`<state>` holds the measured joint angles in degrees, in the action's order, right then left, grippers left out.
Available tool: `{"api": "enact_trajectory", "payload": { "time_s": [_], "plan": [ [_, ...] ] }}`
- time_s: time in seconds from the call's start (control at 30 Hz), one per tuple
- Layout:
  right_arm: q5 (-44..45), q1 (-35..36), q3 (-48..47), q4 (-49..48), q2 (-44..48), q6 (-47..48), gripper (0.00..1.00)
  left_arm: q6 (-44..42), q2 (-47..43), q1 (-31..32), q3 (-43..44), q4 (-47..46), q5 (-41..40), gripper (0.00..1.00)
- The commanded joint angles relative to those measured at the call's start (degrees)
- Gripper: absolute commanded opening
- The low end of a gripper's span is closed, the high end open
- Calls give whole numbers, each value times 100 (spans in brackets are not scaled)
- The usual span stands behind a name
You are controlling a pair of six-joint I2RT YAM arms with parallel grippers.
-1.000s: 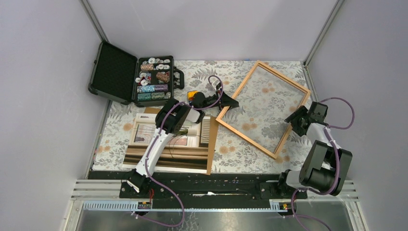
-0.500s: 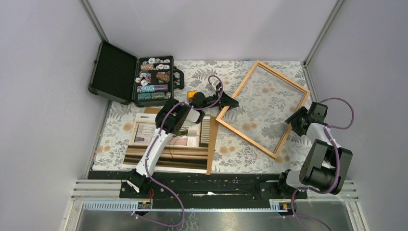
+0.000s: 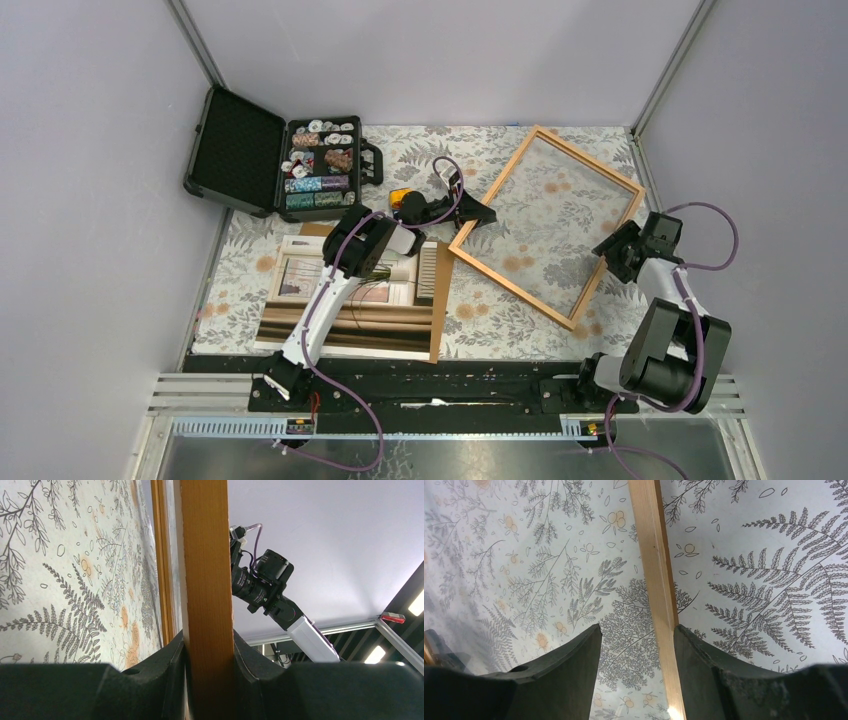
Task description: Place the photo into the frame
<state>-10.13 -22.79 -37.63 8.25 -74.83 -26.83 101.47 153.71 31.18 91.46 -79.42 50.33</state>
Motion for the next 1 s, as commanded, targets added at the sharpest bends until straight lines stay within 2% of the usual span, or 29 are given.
{"api": "enact_trajectory", "payload": {
  "time_s": [0.0, 0.43, 0.97],
  "plan": [
    [-142, 42, -4, -52, -100, -8, 62, -92, 107, -60, -45, -988, -164, 25],
    [-340, 84, 30, -280, -303, -67, 61, -11, 189, -51, 48, -1013, -148, 25],
    [-53, 962, -252, -142, -628, 140, 59, 133, 357, 1, 273, -961, -102, 27]
  ]
}}
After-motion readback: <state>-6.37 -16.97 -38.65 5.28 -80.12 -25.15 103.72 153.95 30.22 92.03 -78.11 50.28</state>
